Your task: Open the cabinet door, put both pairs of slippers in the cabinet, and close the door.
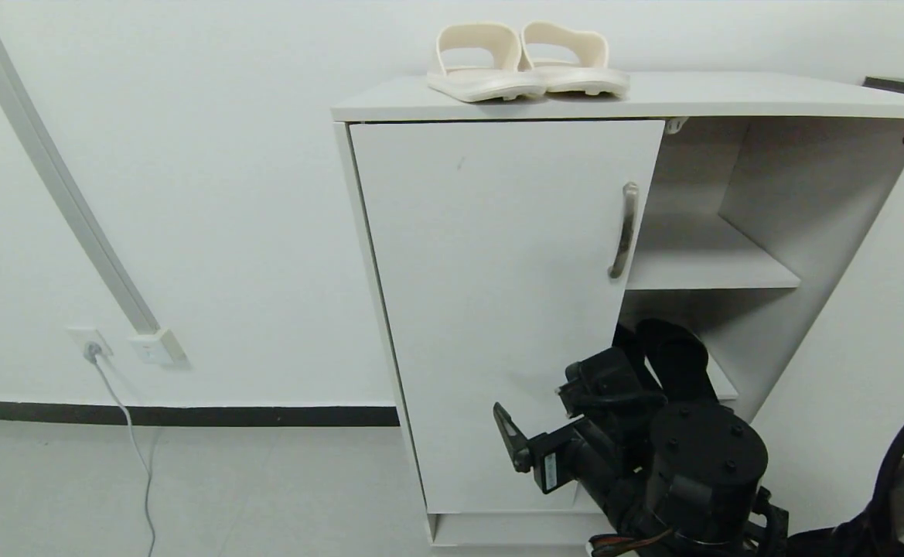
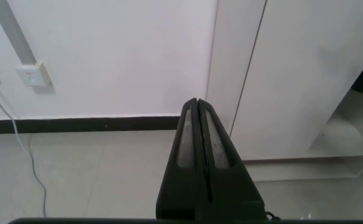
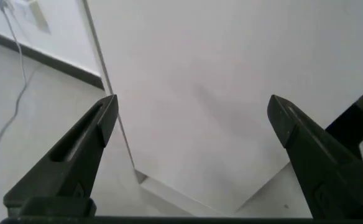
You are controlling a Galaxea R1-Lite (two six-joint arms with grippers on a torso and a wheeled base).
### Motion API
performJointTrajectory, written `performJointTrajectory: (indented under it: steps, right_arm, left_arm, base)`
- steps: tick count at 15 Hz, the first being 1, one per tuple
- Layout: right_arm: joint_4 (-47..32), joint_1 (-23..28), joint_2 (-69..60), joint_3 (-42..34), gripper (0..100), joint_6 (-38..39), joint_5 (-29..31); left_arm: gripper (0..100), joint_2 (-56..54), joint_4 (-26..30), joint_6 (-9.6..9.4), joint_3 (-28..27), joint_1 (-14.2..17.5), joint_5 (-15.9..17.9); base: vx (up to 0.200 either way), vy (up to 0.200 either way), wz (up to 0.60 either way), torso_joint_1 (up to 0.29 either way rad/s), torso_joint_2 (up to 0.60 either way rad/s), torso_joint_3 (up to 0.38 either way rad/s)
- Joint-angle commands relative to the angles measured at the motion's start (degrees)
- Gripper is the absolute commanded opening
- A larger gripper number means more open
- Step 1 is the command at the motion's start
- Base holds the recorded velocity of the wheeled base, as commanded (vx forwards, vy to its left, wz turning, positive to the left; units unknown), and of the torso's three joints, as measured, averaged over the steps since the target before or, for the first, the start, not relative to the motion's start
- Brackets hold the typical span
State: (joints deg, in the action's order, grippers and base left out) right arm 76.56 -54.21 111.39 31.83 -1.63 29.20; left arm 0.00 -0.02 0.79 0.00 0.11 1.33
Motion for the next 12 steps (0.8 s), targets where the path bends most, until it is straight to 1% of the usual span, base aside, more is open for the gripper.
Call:
performJointTrajectory:
  steps: [1, 11, 12]
  right_arm:
    - [0.35, 0.07, 0.06, -0.54, 100, -0.39, -0.02]
    - [0.70, 0.69, -0.03, -1.33, 100, -0.65, -0.81]
    - [0.70, 0.69, -0.12, -1.42, 100, -0.65, -0.81]
  left_arm:
    - [0, 0.09, 0.02, 0.09, 0.00, -0.02, -0.01]
    - [0, 0.09, 0.02, 0.00, 0.00, -0.02, -0.01]
    - [0, 0.09, 0.02, 0.09, 0.00, -0.02, -0.01]
  base:
    - [0.000, 0.000, 0.00, 0.000, 0.00, 0.000]
    - [0.000, 0.000, 0.00, 0.000, 0.00, 0.000]
    - [0.000, 0.000, 0.00, 0.002, -0.22, -0.227]
